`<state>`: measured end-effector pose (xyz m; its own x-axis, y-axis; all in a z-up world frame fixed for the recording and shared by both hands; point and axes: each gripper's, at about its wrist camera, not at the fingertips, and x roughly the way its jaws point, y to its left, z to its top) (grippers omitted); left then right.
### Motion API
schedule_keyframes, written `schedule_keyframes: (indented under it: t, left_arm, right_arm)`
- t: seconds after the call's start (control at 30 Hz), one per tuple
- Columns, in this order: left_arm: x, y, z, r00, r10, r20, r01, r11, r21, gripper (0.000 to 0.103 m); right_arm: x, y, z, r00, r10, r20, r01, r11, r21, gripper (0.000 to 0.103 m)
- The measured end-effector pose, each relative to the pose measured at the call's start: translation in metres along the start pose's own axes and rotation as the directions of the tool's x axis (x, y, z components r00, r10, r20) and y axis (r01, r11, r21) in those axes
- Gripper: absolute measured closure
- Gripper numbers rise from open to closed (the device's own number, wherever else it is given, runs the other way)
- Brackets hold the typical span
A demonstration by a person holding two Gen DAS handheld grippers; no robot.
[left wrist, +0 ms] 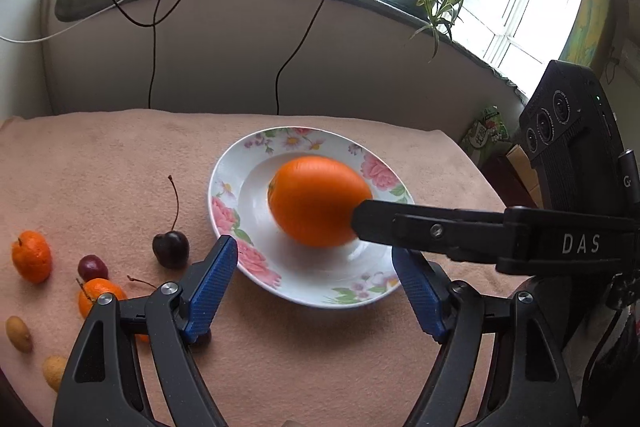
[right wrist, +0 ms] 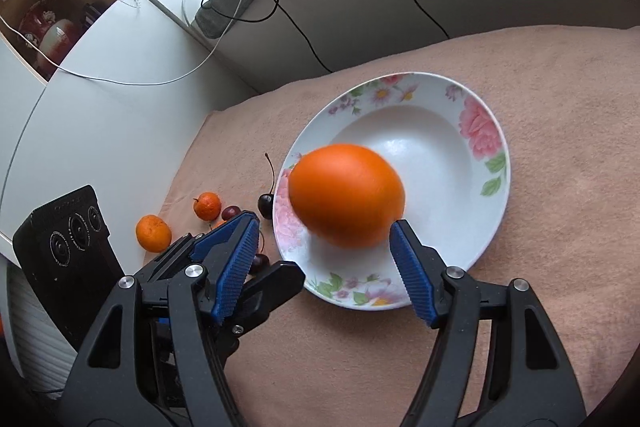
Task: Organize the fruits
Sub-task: 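Lower the orange into the plate, open the right gripper and withdraw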
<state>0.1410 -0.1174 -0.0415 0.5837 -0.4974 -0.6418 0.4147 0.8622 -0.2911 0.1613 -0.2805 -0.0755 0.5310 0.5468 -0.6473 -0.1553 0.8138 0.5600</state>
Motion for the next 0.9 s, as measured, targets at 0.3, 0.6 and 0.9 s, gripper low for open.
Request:
schedule_keyframes:
  t: [0.3, 0.6, 0.9]
  left_arm:
    - [-0.012, 0.011, -0.01, 0.999, 0.041, 0.005, -0.041, 0.999, -0.015, 0.023]
    - [-0.034, 0.012, -0.015, 0.997, 0.074, 0.025, -0.074, 0.997, -0.008, 0.023]
    - [-0.062, 0.018, -0.029, 0.982, 0.182, 0.056, -0.183, 0.983, 0.009, 0.02]
  right_arm:
    - [-0.025, 0.015, -0.006, 0.99, -0.097, 0.1, 0.107, 0.989, -0.102, 0.019]
    - [-0.031, 0.021, -0.017, 0.985, -0.122, 0.123, 0.136, 0.984, -0.114, 0.019]
    - [-0.039, 0.037, -0.029, 0.972, -0.174, 0.156, 0.2, 0.965, -0.171, 0.018]
